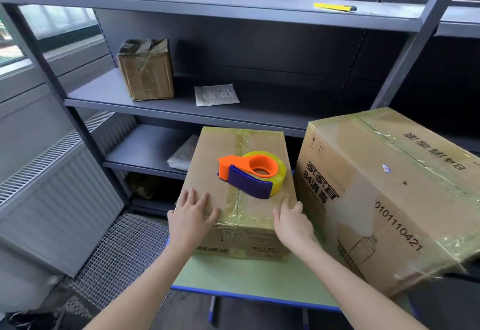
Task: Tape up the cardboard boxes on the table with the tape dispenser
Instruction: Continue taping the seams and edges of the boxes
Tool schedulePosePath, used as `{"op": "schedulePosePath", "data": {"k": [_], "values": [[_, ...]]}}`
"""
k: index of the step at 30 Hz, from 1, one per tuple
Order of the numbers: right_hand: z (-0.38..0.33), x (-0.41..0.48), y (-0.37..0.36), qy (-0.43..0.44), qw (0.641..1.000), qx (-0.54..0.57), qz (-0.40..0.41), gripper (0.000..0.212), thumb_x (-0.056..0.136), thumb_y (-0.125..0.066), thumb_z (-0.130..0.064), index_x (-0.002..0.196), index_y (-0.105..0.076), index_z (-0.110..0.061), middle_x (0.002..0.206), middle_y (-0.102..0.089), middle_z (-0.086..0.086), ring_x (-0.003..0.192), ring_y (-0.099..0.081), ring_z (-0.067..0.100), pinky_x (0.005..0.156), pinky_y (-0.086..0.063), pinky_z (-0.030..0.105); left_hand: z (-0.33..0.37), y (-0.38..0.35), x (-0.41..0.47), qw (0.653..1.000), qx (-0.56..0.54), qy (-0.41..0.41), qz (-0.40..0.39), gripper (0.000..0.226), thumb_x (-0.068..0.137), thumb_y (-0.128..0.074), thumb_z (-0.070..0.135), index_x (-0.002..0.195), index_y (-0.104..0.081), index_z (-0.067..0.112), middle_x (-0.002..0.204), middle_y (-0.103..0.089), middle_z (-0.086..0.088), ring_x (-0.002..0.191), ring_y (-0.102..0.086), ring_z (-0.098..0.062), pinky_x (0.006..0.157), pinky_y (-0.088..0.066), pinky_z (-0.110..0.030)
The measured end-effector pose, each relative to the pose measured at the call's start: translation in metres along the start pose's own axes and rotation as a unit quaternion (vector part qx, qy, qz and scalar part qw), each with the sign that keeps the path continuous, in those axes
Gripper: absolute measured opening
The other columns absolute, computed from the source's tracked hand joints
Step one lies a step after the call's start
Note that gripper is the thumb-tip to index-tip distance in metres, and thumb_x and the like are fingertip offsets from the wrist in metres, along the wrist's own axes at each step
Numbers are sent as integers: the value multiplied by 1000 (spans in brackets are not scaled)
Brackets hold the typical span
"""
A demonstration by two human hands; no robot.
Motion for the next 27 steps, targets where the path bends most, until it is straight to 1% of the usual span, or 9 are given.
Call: {"op": "schedulePosePath", "data": {"k": [4,7,11,13,16,18,20,23,27], "values": [[-6,-3,-2,-1,1000,4,6,57,102,-24,-40,151,-13,-12,150,-23,25,117,-54,29,86,-48,33,-9,8,4,999,-36,23,18,53,85,-50,60,126,-55,26,154,-27,1,141,-19,-15,91,-37,-39],[-13,-6,-3,7,1000,12,6,57,102,-24,-40,151,-14,-13,150,-24,24,119,-53,30,88,-47,33,-19,10,5,998,-45,30,21,49,83,-53,60,115,-60,24,154,-26,0,138,-29,-16,91,-39,-38],[-35,-10,-9,25,1000,13,0,56,102,-22,-42,151,-16,-14,152,-21,24,119,-53,31,89,-46,34,-43,15,3,996,-58,51,43,42,80,-57,60,95,-63,21,152,-32,1,123,-49,-18,88,-41,-35],[-46,-13,-12,33,999,12,1,56,102,-22,-42,151,-17,-15,152,-22,24,120,-53,31,89,-46,34,-55,20,2,995,-69,59,49,43,79,-58,60,95,-64,20,152,-33,2,119,-52,-18,88,-43,-35],[-60,-16,-16,39,999,15,0,56,102,-23,-43,150,-19,-16,152,-22,23,121,-51,32,90,-46,34,-70,25,1,995,-49,65,49,54,80,-51,65,108,-64,21,150,-34,3,123,-49,-16,88,-37,-34],[-65,-16,-18,37,999,14,0,56,101,-23,-44,150,-19,-16,151,-23,23,120,-52,32,87,-47,34,-71,29,-1,996,-25,46,70,71,73,-32,74,105,-64,20,135,-49,4,116,-50,-14,79,-34,-33],[-69,-15,-19,33,999,9,2,56,101,-23,-43,150,-19,-16,150,-24,23,119,-53,32,85,-48,34,-72,29,1,996,-16,25,88,77,67,-21,74,98,-63,19,117,-56,5,108,-52,-13,72,-32,-31],[-70,-16,-19,28,1000,1,5,56,101,-23,-43,150,-17,-16,151,-23,23,118,-53,32,85,-48,33,-74,24,2,994,-5,6,113,66,71,-27,70,91,-62,17,102,-57,6,101,-55,-15,66,-32,-31],[-72,-19,-19,19,1000,-10,15,56,102,-20,-42,151,-14,-17,151,-21,22,119,-52,31,84,-47,31,-74,22,3,992,11,3,124,60,73,-31,66,90,-62,17,101,-58,6,100,-56,-15,65,-32,-31]]}}
Point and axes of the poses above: each hand's wrist, its own x-axis towards the middle knuckle, its own y-axis out of the back of the hand, z = x × y, the point moved 8 cm from there along x, towards the middle knuckle
